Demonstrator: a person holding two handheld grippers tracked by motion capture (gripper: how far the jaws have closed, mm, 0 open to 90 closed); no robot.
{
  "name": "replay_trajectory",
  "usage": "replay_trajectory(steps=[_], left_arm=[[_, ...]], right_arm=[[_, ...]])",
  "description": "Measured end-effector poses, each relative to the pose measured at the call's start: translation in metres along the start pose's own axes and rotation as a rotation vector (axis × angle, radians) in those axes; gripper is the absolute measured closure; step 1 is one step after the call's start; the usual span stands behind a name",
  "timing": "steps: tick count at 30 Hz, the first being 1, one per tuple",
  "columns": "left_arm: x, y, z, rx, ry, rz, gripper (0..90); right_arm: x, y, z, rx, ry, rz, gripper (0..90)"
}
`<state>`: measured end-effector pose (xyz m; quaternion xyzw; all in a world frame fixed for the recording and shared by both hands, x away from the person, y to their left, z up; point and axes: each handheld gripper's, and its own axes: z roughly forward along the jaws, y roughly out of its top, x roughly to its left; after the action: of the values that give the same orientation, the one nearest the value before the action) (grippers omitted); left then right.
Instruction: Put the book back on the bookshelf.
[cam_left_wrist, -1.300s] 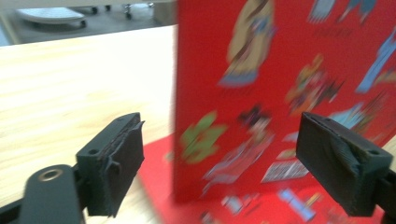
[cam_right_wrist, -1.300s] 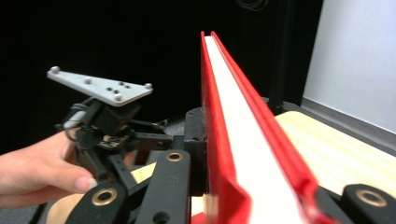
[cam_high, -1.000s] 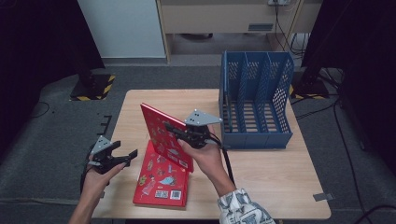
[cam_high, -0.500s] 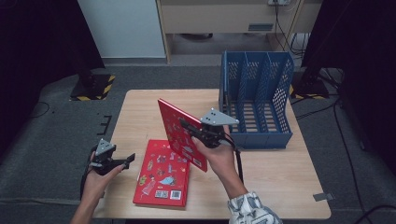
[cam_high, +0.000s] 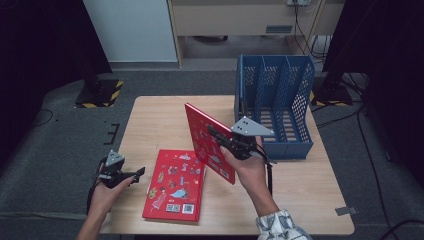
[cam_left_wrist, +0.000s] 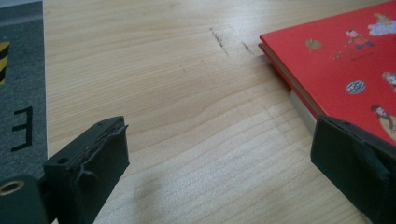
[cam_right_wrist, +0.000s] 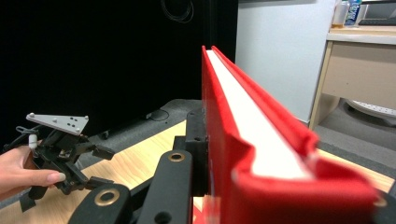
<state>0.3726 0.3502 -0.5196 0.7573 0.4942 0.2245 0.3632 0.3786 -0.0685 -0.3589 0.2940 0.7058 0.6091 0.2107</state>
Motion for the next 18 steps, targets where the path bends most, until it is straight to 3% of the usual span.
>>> replay_trajectory(steps=[4,18], left_arm=[[0.0,-0.003,0.004,0.033,0.004,0.014,3.5],[-0.001,-0.005,0.008,0.056,0.005,0.033,3.6]], right_arm=[[-0.004,-0.003,-0.006,0.004,-0.009,0.001,79.7],[-0.015,-0.009,-0.024,0.001,-0.039,0.022,79.7]])
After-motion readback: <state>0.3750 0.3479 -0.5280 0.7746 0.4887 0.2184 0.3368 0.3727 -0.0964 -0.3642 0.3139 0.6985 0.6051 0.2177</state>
